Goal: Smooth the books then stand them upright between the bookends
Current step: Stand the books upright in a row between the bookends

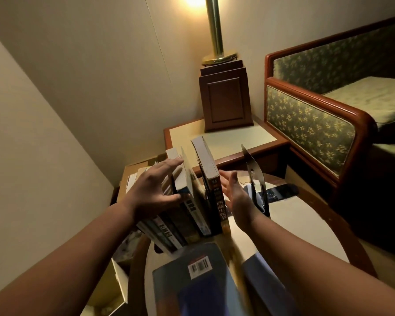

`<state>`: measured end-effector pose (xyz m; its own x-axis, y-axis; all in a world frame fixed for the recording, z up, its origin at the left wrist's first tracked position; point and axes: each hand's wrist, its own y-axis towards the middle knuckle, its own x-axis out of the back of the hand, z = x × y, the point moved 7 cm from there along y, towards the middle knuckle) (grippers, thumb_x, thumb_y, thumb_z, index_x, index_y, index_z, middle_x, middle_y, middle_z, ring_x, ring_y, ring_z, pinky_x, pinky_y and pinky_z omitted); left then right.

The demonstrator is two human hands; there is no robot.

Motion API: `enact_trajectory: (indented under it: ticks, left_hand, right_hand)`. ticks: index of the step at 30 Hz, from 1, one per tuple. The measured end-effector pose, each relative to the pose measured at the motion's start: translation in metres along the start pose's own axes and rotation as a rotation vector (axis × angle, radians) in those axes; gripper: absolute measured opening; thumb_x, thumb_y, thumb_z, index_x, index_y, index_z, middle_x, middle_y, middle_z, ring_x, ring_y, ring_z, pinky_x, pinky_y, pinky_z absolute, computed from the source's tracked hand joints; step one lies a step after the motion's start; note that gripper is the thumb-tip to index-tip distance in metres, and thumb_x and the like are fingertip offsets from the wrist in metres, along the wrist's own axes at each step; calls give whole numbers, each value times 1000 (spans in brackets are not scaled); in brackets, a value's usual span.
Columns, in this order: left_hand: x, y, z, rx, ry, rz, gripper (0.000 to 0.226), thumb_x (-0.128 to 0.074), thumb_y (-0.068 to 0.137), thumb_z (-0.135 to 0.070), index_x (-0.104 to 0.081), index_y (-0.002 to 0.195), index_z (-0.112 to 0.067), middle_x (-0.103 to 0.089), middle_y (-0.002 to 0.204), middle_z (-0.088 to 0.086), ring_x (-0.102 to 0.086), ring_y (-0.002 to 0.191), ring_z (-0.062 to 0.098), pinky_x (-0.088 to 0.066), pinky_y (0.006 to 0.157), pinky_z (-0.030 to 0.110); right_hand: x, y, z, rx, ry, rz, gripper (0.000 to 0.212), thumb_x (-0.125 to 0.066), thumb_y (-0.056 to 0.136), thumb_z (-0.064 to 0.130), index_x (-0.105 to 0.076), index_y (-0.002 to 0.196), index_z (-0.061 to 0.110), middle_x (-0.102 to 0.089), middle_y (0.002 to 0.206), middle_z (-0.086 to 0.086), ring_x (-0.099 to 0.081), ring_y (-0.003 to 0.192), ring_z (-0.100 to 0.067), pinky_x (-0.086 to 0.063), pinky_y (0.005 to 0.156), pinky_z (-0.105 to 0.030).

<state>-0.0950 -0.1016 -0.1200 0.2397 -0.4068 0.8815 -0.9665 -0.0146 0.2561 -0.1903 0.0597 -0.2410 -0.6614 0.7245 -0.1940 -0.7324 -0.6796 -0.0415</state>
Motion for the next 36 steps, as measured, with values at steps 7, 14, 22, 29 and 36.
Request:
enact_trajectory:
  ticks: [7, 14, 22, 29, 36]
  left_hand:
    - [2, -3, -8, -87, -23, 47, 79, -77, 82, -41, -39, 150, -26, -45, 151, -10, -37, 141, 5, -39, 114, 41]
    - [-2, 14, -19, 31, -32, 87, 88, -40, 76, -86, -19, 152, -47, -15, 162, -21, -16, 148, 9, -25, 112, 42]
    - [-37, 60, -50, -65, 131, 244, 83, -15, 81, -85, -12, 155, -47, 2, 163, -25, 21, 140, -14, 9, 112, 30]
    - [-42, 60, -43, -38, 141, 253, 78, -18, 82, -84, -24, 152, -49, -3, 161, -28, 19, 138, -18, 6, 111, 29]
    - [-43, 59, -44, -35, 190, 285, 74, -20, 84, -80, -23, 152, -49, -2, 163, -23, 17, 143, -7, 7, 111, 32]
  right_hand:
    - [-13, -1, -17, -149, -23, 124, 66, -13, 92, 65, -32, 148, 36, -41, 146, -1, -37, 135, -25, -34, 99, -37]
    - [-22, -1, -23, -191, -17, 173, 66, -8, 97, 63, -31, 151, 33, -45, 143, -1, -44, 126, -20, -39, 78, -21]
    - [-20, 1, -20, -180, -17, 173, 70, -15, 90, 67, -24, 153, 37, -40, 151, -1, -37, 133, -21, -39, 82, -22]
    - [-18, 0, -27, -201, -19, 183, 58, -10, 100, 58, -19, 154, 39, -38, 152, 0, -36, 133, -21, -38, 81, -21]
    - [-16, 0, -20, -182, -105, 195, 65, -14, 95, 65, -17, 154, 40, -32, 157, -3, -27, 144, -30, -31, 103, -37]
